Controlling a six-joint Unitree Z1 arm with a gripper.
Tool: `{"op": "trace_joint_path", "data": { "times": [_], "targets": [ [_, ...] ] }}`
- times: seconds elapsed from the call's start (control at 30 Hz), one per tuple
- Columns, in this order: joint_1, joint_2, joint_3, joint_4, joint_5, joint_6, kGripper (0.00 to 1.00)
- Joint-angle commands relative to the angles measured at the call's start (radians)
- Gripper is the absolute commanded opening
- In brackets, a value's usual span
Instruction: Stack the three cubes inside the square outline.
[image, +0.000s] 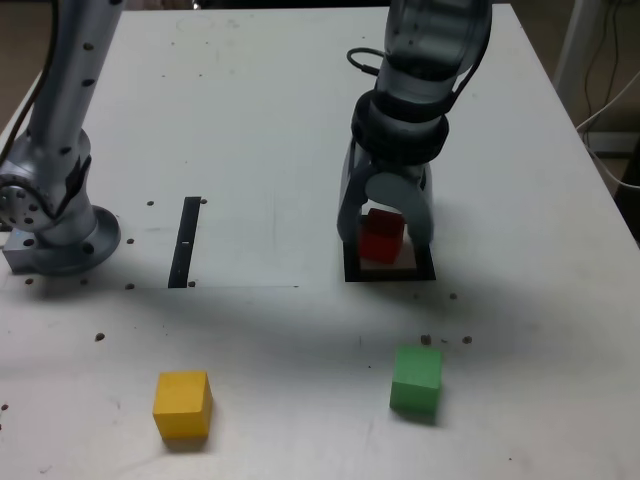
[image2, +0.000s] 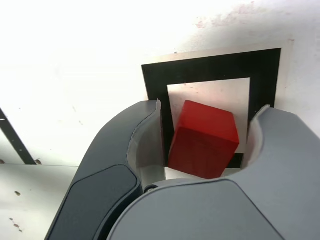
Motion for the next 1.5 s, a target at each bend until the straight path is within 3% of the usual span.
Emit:
{"op": "trace_joint_path", "data": {
  "times": [0.0,0.33,0.53,0.9,1.17,1.47],
  "targets": [
    [0.002,-0.041,0.020,-0.009,0.000,-0.005,0.99],
    [-0.003,-0.234,0.175,0.000,0.016,-0.021,0.99],
    [-0.059,-0.338,0.288,0.020,0.009,-0.052,0.99],
    [-0.283,-0.456,0.393,0.055,-0.096,-0.212,0.99],
    [-0.458,-0.477,0.415,0.058,-0.130,-0.348,0.99],
    [-0.625,-0.435,0.376,0.069,-0.165,-0.496,0.98]
  ]
}}
